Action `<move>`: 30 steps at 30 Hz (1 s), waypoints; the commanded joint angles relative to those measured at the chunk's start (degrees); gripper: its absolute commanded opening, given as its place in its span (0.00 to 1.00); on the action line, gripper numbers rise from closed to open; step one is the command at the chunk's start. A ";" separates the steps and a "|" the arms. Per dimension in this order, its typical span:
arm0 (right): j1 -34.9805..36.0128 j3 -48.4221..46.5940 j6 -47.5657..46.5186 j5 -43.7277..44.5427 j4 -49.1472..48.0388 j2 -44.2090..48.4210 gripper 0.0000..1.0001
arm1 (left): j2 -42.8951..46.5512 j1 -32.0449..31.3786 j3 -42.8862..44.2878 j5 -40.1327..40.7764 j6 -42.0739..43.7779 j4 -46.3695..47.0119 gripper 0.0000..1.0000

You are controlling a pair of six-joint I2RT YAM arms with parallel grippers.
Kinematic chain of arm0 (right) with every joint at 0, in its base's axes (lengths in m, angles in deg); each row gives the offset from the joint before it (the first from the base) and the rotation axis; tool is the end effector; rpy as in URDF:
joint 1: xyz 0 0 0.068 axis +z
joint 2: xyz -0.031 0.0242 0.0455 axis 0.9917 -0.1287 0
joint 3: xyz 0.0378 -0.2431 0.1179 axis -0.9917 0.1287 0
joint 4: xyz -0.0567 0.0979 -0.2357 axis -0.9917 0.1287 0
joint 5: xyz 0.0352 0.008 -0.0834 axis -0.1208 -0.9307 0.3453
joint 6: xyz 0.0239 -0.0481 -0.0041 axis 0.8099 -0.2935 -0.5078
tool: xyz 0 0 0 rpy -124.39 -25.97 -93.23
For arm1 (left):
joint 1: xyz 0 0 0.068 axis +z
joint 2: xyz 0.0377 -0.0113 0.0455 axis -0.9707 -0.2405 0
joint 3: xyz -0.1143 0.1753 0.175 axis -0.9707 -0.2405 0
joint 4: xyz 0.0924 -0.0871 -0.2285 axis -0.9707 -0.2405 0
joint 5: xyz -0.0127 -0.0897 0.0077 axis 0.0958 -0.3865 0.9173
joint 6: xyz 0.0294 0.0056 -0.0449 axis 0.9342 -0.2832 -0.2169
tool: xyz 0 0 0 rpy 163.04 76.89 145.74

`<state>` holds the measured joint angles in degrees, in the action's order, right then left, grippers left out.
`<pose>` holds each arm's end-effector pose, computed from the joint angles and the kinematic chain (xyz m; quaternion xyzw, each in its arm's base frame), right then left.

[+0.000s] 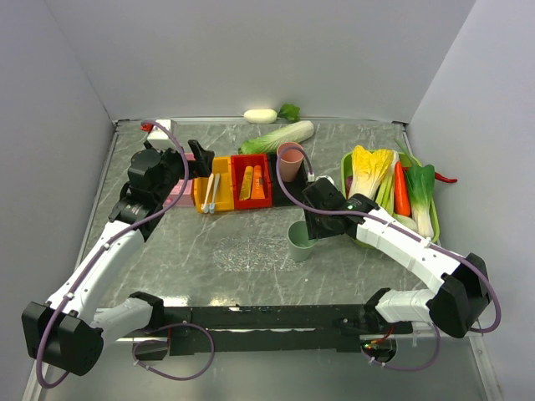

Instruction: Prepare toiletry sets of a toothbrush and toothpaste on the tray

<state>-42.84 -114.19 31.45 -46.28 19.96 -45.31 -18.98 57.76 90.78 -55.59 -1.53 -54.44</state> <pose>0.1905 0.1498 0.2677 -0.1044 0.9589 0.0530 0.2583 0.2371 -0.0776 0.3616 -0.0038 0.7437 -0.1977 0.6385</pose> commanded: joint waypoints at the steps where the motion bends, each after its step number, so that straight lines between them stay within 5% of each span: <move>1: 0.31 -1.70 0.78 0.90 0.22 0.38 0.52 | 1.10 -0.22 -0.06 0.61 0.60 1.90 0.97; 17: 0.31 -3.55 -0.36 -4.10 -0.93 8.45 0.80 | -2.42 1.27 1.17 -0.88 0.07 0.32 0.97; 23: 0.40 -3.55 -1.24 -4.55 0.13 13.72 0.83 | -4.00 9.00 3.19 -2.82 1.47 -2.38 0.97; 30: 0.13 -0.65 -3.35 -3.49 -1.10 19.27 0.85 | -7.51 16.74 5.38 9.49 7.89 -4.68 0.99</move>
<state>-42.82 -115.26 29.84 -50.63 19.87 -28.48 -24.40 71.90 92.42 -52.34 1.95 -58.15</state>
